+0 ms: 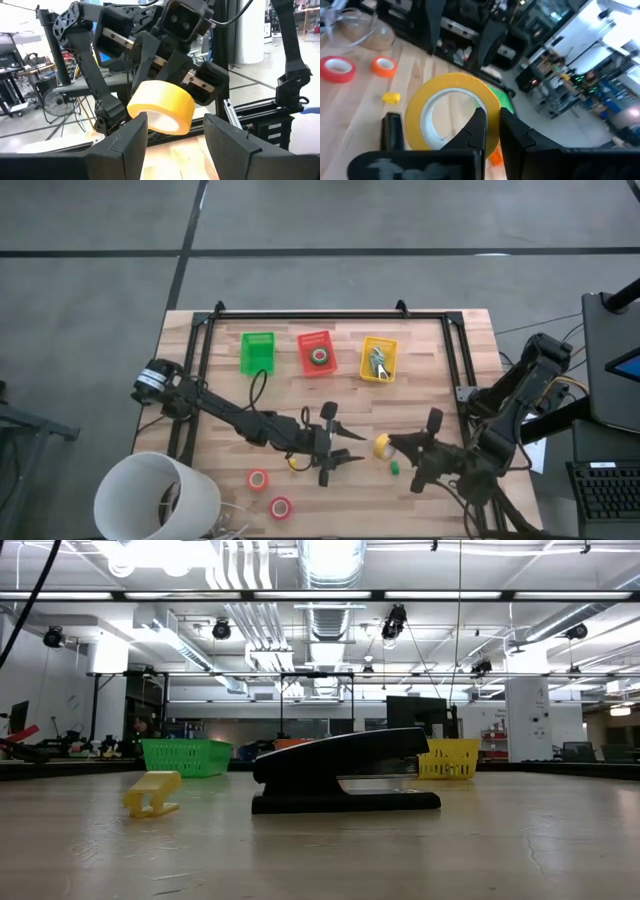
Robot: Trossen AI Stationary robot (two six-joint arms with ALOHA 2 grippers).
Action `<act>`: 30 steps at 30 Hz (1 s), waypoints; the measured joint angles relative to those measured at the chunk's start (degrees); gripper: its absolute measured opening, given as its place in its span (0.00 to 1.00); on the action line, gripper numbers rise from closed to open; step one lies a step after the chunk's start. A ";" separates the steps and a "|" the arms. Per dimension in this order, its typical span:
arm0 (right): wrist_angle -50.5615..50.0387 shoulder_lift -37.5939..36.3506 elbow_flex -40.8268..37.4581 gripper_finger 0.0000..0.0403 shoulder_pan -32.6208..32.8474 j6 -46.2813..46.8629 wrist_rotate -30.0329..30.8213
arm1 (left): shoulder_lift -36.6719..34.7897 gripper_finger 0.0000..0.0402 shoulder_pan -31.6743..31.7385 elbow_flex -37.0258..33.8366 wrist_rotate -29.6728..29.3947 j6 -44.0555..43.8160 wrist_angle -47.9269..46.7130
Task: Pick and place Stapler, Stapler remover, tape
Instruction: Put the yellow tape into the orange bin
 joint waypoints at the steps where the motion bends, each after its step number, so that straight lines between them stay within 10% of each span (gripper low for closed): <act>1: 1.49 0.30 0.00 0.06 -0.03 -1.53 0.09 | 0.00 0.49 0.05 0.02 -0.02 -0.47 0.02; 30: 19.65 3.53 0.02 0.06 -6.52 -19.34 -3.32 | 0.85 0.49 1.68 -0.04 5.20 -5.01 2.05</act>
